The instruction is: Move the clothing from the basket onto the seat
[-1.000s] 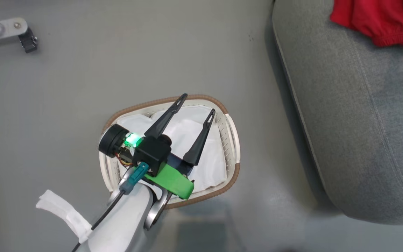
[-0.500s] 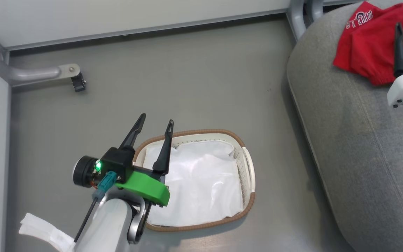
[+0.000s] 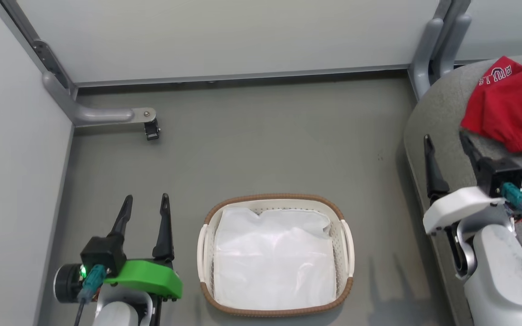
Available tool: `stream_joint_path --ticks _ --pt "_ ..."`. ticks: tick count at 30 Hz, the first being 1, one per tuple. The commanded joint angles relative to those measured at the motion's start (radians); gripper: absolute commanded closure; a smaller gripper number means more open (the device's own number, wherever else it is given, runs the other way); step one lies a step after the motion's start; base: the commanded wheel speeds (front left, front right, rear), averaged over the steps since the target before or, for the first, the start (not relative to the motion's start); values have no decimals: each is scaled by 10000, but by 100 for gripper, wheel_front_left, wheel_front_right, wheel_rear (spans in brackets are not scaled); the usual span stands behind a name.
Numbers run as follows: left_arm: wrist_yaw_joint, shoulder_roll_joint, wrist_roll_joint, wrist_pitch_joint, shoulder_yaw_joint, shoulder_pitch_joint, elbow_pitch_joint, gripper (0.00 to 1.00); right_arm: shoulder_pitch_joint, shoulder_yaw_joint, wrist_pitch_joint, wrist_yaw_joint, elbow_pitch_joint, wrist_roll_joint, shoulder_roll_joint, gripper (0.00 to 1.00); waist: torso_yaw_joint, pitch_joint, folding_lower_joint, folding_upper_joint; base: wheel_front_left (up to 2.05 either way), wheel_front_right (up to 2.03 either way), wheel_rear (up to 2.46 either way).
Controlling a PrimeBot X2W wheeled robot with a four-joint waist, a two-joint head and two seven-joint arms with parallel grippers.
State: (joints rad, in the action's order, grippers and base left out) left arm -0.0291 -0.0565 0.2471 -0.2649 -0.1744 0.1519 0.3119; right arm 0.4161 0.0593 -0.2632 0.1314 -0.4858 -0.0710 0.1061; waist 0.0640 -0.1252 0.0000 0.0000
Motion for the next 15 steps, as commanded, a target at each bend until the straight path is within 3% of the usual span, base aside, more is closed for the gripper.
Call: stream_joint_path --ticks 1,5,15 --pt "33 7 60 9 133 -260 -19 0 -384 131 -22 -14 202 -34 -58 0 133 179 0 0 0 0 0" --pt "19 30 7 9 423 -584 -6 0 -1284 141 -22 -13 902 110 -438 0 92 281 0 0 0 0 0" --pt "95 52 283 11 639 -1316 -255 0 -2663 -415 -22 -13 2239 -238 -534 0 -219 503 0 0 0 0 0"
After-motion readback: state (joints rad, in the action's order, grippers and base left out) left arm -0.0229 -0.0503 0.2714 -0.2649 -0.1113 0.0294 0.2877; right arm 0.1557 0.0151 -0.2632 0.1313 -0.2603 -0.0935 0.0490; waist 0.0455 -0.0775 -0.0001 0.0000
